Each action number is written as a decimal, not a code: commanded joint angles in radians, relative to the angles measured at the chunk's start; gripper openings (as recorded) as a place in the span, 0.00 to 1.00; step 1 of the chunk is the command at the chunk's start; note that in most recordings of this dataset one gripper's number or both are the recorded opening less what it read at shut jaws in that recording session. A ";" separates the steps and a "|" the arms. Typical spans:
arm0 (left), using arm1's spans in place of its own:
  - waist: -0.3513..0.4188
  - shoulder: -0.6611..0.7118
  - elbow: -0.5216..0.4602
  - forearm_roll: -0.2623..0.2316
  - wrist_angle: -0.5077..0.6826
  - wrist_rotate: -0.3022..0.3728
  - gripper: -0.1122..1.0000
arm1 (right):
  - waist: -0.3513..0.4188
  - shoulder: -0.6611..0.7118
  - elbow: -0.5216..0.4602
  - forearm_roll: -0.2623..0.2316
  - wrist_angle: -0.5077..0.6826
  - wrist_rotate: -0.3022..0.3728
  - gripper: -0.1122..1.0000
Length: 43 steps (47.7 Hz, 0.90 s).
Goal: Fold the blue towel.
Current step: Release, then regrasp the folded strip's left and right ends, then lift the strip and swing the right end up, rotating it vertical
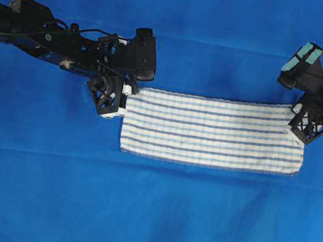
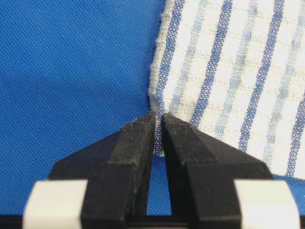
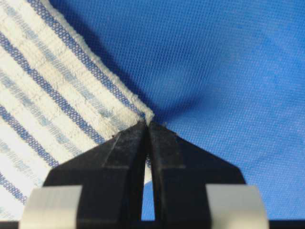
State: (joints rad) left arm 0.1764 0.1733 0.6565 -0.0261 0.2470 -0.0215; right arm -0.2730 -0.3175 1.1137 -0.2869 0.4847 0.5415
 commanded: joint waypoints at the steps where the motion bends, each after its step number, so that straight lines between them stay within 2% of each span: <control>1: 0.008 -0.012 -0.002 0.003 0.037 0.005 0.13 | -0.003 -0.037 -0.011 0.002 0.000 0.000 0.12; 12: 0.020 -0.120 -0.051 0.003 0.135 -0.002 0.13 | -0.003 -0.163 -0.041 0.002 0.084 0.006 0.12; 22: 0.018 -0.230 -0.080 0.002 0.250 -0.006 0.13 | 0.008 -0.333 -0.086 0.006 0.212 0.005 0.12; 34: -0.005 -0.307 -0.084 -0.002 0.273 -0.006 0.13 | 0.055 -0.531 -0.114 0.008 0.307 0.005 0.12; 43: -0.015 -0.345 -0.086 -0.003 0.270 -0.011 0.13 | 0.063 -0.563 -0.118 0.008 0.311 0.002 0.12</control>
State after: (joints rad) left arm 0.1657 -0.1427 0.5921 -0.0261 0.5231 -0.0291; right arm -0.2117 -0.8836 1.0186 -0.2792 0.7977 0.5461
